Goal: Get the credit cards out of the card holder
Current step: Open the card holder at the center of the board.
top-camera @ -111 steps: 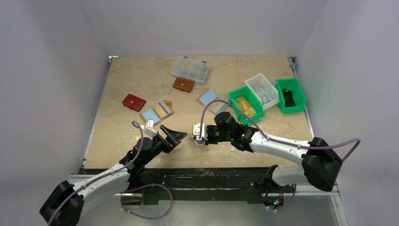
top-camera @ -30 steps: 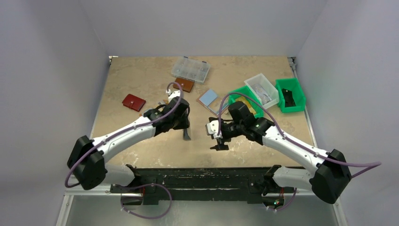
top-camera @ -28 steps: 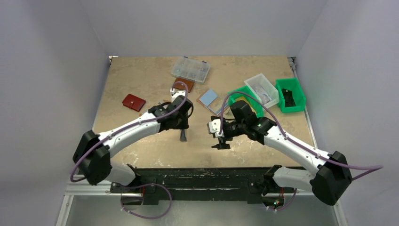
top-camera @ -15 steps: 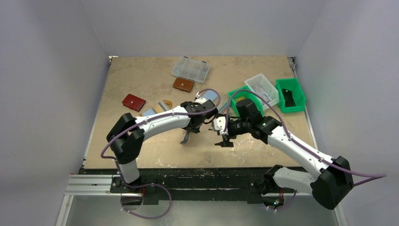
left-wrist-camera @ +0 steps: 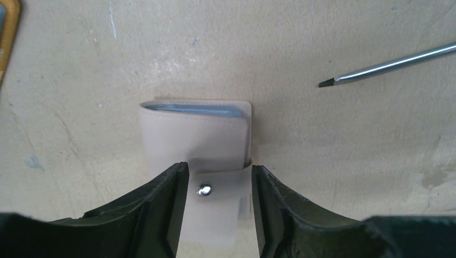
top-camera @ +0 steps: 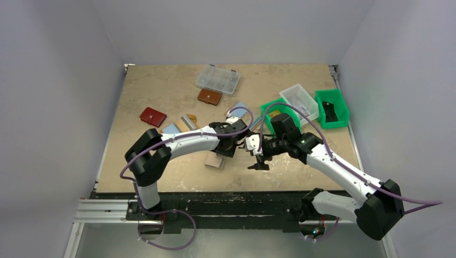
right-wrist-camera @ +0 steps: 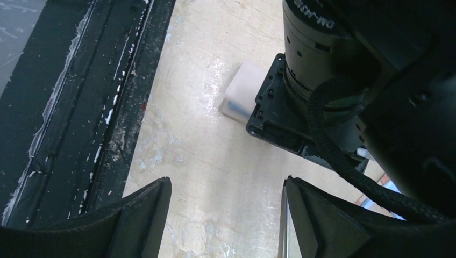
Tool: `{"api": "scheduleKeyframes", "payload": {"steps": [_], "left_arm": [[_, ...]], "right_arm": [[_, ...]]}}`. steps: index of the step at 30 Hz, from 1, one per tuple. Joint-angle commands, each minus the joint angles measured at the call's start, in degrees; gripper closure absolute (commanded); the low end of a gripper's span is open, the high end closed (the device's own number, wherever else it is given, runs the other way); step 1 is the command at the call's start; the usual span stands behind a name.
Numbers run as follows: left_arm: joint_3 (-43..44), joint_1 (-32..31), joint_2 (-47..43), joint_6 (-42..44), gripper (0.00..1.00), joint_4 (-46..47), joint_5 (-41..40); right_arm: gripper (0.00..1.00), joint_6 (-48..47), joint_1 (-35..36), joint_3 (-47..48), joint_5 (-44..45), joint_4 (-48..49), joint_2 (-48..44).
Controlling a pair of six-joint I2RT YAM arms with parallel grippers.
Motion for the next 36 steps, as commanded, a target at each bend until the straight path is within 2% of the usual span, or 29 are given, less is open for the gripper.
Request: {"api": "scheduleKeyframes", "payload": {"steps": [1,8,14,19,24,29,36], "left_arm": [[-3.44,-1.11,-5.54,-1.87,0.49,6.13,4.21],[-8.26,-1.12,-11.71,-3.29,0.36,11.05,4.86],[-15.79,-1.12,-23.39,-4.2,0.3,17.84,3.76],[-25.83,-0.58,-34.27,-4.38,0.29,24.22,2.51],[-36.22,-0.02,-40.42,-5.48,0.33,29.86,3.0],[-40.79,0.33,-44.5,-7.85,0.32,29.17,-1.08],[-50.91,0.39,-53.39,-11.07,0.26,36.26,-1.41]], "right_arm": [[0.13,-1.27,-0.81,2.08,-1.75,1.06,-1.25],[0.12,-1.58,-1.27,1.99,-2.77,0.29,-0.81],[0.12,-2.98,-1.38,2.47,-3.19,-2.39,2.09],[0.13,-2.28,-1.38,2.2,-4.92,-1.55,4.19],[0.14,1.9,-1.14,1.78,-5.92,2.53,6.26],[0.16,8.85,1.48,4.53,-0.88,6.23,10.1],[0.34,19.38,10.01,10.64,10.47,10.08,18.01]]}}
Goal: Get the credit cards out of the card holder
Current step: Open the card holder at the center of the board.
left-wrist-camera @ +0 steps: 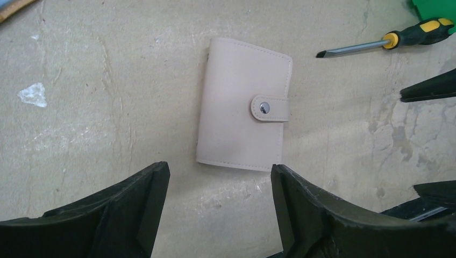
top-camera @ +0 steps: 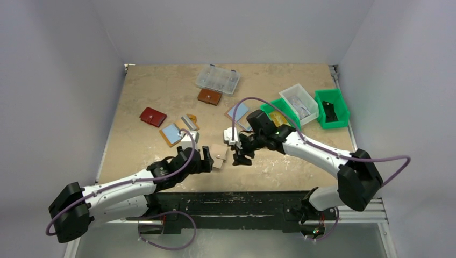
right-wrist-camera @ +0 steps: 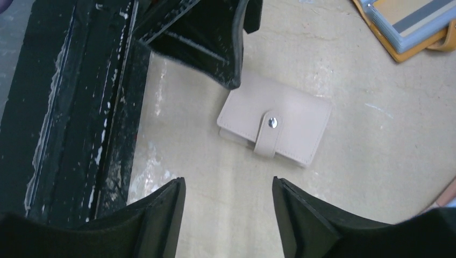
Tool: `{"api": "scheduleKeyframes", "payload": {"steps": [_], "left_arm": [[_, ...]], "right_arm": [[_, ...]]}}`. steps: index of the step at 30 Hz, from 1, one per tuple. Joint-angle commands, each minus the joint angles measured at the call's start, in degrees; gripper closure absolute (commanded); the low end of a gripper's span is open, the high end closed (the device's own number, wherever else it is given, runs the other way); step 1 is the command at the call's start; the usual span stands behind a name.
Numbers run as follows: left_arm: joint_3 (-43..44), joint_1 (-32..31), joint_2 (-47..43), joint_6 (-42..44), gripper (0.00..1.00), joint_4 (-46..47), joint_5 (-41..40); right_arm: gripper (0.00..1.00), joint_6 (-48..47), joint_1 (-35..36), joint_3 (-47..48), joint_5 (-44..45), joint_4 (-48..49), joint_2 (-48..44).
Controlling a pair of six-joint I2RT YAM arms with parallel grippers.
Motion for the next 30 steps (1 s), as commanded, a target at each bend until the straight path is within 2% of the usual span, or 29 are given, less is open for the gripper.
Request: {"api": "scheduleKeyframes", "payload": {"steps": [1,7,12,19,25,30], "left_arm": [[-4.87,0.41,-5.75,-3.25,0.24,7.28,-1.81],[-8.05,0.6,-8.19,-4.29,0.22,9.27,-2.42],[-12.11,0.69,-7.58,-5.11,0.21,16.76,-0.82],[-13.21,1.09,-6.36,-5.88,0.21,18.97,-0.65],[-15.72,3.83,-4.93,-6.52,0.32,22.58,2.76],[-17.86,6.59,-4.69,-7.09,0.36,25.51,5.97]], "right_arm": [[0.37,9.41,4.48,4.99,7.18,5.62,3.55],[0.5,15.75,6.6,6.87,12.81,9.87,9.02],[0.52,18.12,8.04,6.42,15.91,12.11,10.6],[0.53,20.51,9.59,6.65,19.51,14.41,13.33],[0.53,23.4,11.84,7.85,21.95,15.57,17.1],[0.54,25.09,12.79,8.68,24.53,16.12,18.07]]}}
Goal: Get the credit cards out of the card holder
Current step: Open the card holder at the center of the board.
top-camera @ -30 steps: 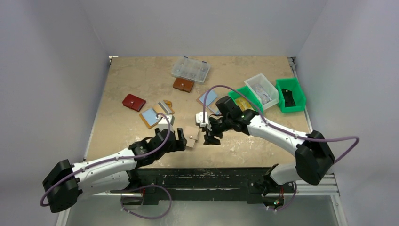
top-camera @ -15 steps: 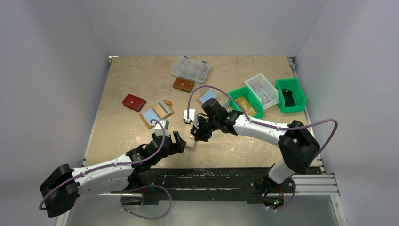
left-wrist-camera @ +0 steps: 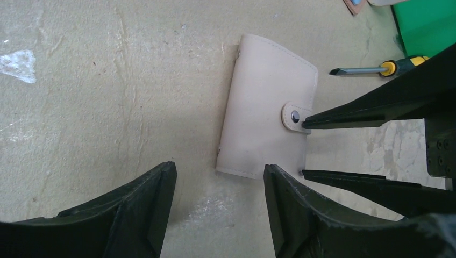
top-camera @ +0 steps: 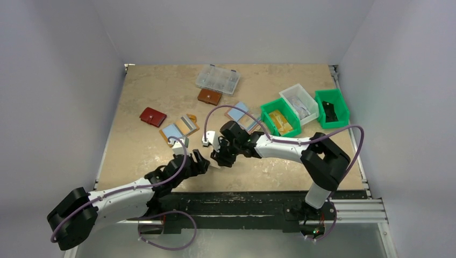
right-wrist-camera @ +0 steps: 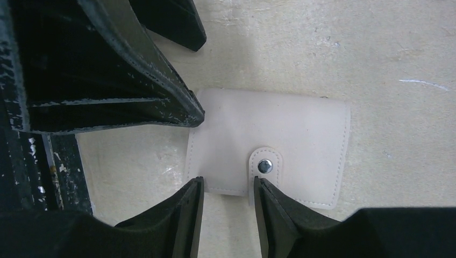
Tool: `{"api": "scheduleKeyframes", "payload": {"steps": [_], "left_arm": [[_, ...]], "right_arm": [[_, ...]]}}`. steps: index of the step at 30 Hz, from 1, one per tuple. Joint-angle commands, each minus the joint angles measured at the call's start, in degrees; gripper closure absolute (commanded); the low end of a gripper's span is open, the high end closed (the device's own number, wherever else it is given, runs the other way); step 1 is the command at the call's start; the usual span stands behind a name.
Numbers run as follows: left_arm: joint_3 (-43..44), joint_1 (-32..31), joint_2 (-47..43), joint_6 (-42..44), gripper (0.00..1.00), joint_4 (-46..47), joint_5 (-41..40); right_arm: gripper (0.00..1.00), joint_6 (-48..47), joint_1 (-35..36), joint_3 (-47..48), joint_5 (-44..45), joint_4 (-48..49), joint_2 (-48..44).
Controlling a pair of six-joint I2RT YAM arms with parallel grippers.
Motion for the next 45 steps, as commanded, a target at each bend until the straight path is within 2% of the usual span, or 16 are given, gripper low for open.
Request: {"api": "scheduleKeyframes", "payload": {"steps": [1,21,23,29,33,38,45], "left_arm": [[-1.62,2.13,0.23,-1.23,0.37,5.63,3.4],[-2.69,3.21,3.53,-1.15,0.51,8.95,6.36],[-2.7,3.17,3.68,-1.19,0.51,8.68,6.38],[-2.64,3.21,5.2,-1.7,0.58,7.55,5.78],[-2.56,3.14,6.32,-2.08,0.59,7.49,5.59],[-2.53,3.17,5.28,-2.16,0.58,7.05,5.94],[-2.95,3.24,1.63,-3.01,0.49,6.12,6.32]], "right_arm": [[0.54,2.76,0.77,3.27,3.55,2.93,-0.55],[0.59,3.21,2.07,5.22,8.15,2.06,4.86],[0.63,2.87,2.14,5.5,8.66,1.53,5.75],[0.84,1.64,2.27,6.03,9.88,0.09,6.3],[0.93,0.93,2.27,6.21,9.19,-0.48,5.54],[1.0,-1.19,1.99,6.72,5.92,-2.45,3.47],[1.0,-5.3,-1.33,7.36,-4.52,-6.13,1.52]]}}
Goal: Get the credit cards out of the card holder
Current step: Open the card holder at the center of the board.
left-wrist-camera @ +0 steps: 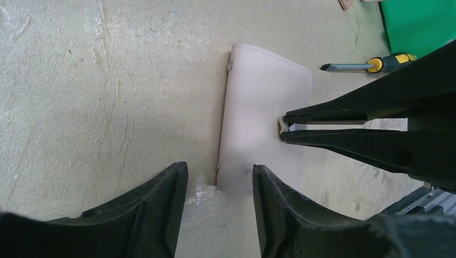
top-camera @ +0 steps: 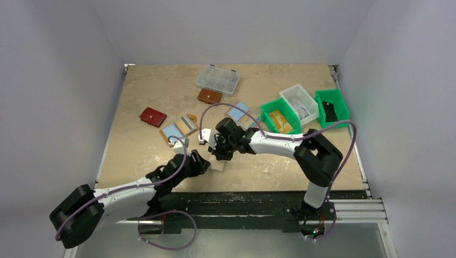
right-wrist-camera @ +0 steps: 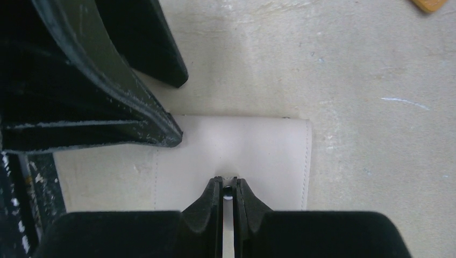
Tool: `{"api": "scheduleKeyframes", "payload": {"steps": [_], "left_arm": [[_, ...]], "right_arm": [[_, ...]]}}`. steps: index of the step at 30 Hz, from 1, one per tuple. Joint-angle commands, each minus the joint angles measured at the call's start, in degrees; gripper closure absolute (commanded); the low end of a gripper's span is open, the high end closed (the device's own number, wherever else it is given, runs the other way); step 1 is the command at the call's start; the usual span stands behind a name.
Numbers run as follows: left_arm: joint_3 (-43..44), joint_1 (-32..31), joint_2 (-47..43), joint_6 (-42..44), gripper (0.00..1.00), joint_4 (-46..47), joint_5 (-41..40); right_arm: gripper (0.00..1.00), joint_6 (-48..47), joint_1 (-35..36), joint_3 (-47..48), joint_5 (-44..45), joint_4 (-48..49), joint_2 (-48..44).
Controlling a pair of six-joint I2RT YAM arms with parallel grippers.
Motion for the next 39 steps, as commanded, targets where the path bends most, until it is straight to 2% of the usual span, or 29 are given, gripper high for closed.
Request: {"api": "scheduleKeyframes", "payload": {"steps": [1,5,7,17,27,32,39], "left_arm": [[-0.89,0.31,-2.26,-1.12,0.46,-0.33,0.41],[-1.68,0.53,-2.75,-2.28,0.29,2.11,2.93],[-2.17,0.65,-2.68,-2.52,0.24,4.86,5.06],[-4.63,0.72,-1.47,-4.64,0.17,16.1,11.88],[-6.67,0.83,7.64,-11.16,0.16,34.3,18.53],[-7.16,0.81,10.66,-13.05,0.16,42.23,19.25],[-6.86,0.83,14.33,-15.07,0.32,46.94,18.58]], "right_arm": [[1.0,-4.07,-2.26,1.93,-8.83,-4.71,-3.38],[1.0,-6.12,-4.27,1.94,-13.05,-6.26,-4.34],[1.0,-6.61,-5.11,1.72,-14.66,-6.38,-4.92],[1.0,-7.02,-9.5,-0.21,-22.41,-5.48,-8.97],[1.0,-8.17,-10.5,-1.48,-25.7,-5.24,-11.19],[1.0,-8.83,-10.49,-1.67,-26.82,-5.72,-10.98],[1.0,-9.13,-10.5,-1.85,-27.88,-5.86,-11.35]]}}
